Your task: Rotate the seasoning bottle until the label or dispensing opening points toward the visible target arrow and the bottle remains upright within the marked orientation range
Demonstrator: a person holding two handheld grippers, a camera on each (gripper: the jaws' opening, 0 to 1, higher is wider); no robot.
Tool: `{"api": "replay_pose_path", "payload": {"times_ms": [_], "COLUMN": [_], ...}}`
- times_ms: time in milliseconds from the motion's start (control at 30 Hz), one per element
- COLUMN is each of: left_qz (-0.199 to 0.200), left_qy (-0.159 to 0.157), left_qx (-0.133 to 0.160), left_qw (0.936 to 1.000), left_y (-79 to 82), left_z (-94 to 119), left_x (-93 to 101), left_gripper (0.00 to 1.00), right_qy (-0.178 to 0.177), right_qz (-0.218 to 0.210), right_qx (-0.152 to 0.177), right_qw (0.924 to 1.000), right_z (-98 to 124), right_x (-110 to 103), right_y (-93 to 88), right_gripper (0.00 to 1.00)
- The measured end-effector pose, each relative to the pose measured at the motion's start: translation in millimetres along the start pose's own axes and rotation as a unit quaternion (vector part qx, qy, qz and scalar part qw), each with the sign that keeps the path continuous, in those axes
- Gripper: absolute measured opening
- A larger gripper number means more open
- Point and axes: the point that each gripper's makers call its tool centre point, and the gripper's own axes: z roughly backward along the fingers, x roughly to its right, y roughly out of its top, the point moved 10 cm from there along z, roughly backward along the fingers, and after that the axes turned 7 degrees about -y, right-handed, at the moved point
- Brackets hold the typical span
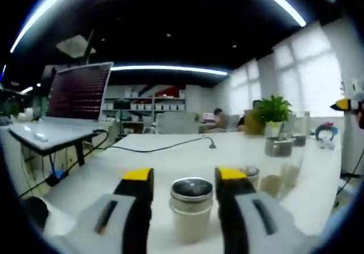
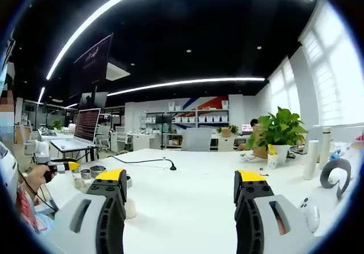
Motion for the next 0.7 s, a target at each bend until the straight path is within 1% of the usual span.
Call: {"api": "replay_pose_path", "payload": {"times_ms": [67, 167, 300, 500, 600, 700], "left_qz": [0.005, -0.001, 0.000, -0.007, -0.012, -0.007], "left_qy": [0.004, 0.011, 0.023, 0.031, 0.032, 0.032], "left_qx": [0.004, 0.007, 0.012, 0.015, 0.016, 0.010], "left_qw": [1.0000, 0.9999, 0.9997, 0.9994, 0.9993, 0.9994], "left_y": [-0.8, -1.6, -4.7, -6.4, -7.2, -10.2], "left_z": [-0.2, -1.2, -2.0, -3.5, -7.3, -9.0], "left_x": [-0.4, 1.2, 1.3, 1.7, 1.0, 1.2], "left_gripper": [0.45, 0.47, 0.47, 0.49, 0.49, 0.49], "right_qy": [0.000, -0.004, 0.002, -0.001, -0.002, -0.001], "right_qz": [-0.001, -0.003, 0.000, 0.000, -0.005, 0.000], "right_qx": [0.004, 0.001, 0.001, 0.003, 0.008, 0.006], "right_qw": [1.0000, 1.0000, 1.0000, 1.0000, 1.0000, 1.0000], "right_z": [-0.2, -2.2, -3.2, -2.6, -3.2, -5.6], "right_x": [0.6, 0.9, -1.2, 1.1, 2.6, 2.9], "right_y": [0.6, -0.2, -0.5, 0.2, 2.3, 1.5], "right_gripper": [0.79, 0.79, 0.79, 0.79, 0.79, 0.79]}}
